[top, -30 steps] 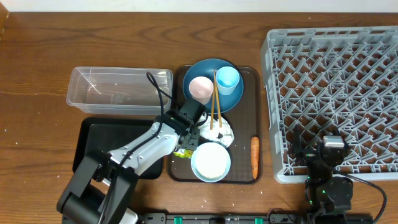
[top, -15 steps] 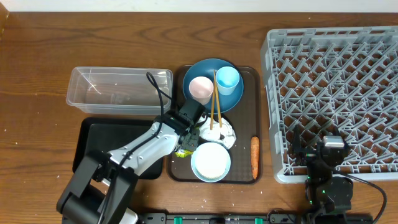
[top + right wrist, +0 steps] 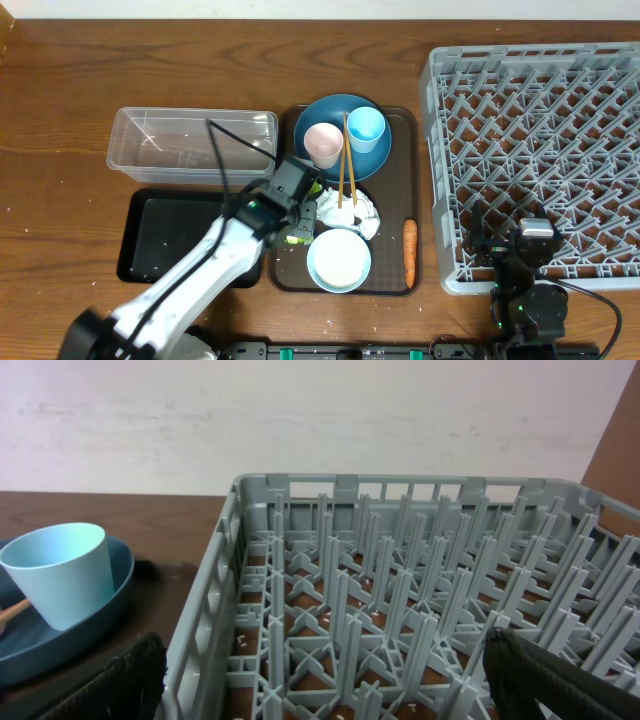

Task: Sort waste into correct bins and load items into the dishwasher rack
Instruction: 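Grasp the yellow snack wrapper with the left gripper and lift, then carry the wrapper left and release it into the clear bin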

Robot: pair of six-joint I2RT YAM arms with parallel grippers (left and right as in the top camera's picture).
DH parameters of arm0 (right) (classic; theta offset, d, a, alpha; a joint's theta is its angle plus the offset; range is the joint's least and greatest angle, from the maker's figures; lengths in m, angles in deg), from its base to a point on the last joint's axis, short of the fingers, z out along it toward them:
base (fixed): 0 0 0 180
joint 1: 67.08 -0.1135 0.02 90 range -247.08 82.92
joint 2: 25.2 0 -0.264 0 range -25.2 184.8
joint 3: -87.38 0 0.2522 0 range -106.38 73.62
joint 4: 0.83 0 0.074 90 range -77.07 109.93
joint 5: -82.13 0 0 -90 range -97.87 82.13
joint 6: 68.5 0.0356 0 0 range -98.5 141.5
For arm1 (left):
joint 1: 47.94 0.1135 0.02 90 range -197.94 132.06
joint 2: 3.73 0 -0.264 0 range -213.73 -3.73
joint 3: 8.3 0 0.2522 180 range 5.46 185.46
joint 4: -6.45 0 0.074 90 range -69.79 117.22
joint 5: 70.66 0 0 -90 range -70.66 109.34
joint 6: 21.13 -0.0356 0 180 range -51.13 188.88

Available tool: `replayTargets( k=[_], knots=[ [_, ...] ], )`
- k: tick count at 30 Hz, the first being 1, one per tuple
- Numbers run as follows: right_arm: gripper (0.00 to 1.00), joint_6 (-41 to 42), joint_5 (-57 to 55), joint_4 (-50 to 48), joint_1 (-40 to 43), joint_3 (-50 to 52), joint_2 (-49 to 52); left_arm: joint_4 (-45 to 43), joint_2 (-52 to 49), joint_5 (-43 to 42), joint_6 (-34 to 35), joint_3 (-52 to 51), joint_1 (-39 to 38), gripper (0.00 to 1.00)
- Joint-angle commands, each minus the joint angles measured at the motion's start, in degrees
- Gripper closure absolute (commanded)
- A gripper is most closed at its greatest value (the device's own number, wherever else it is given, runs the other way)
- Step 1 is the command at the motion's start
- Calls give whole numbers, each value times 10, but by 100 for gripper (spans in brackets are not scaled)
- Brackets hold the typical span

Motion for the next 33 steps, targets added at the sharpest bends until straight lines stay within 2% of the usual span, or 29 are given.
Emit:
replayTargets(
  k=[1,8,12,21,26,33],
  knots=[
    [1,-3,-5,2,2,1,-2,-1,54,33,10,-3,-3,94],
    [1,-2,-5,2,2,1,-2,-64,142,233,20,-4,-3,94],
    [1,-3,-5,2,2,1,-2,-130,136,287,20,-4,9,94],
    [1,-3,-5,2,2,1,-2,-229,45,288,20,-4,119,94],
    [1,-3,-5,2,2,1,-2,-240,-4,284,54,-4,172,94],
    [1,-3,-5,2,2,1,-2,-266,-53,226,54,-4,212,94]
  ],
)
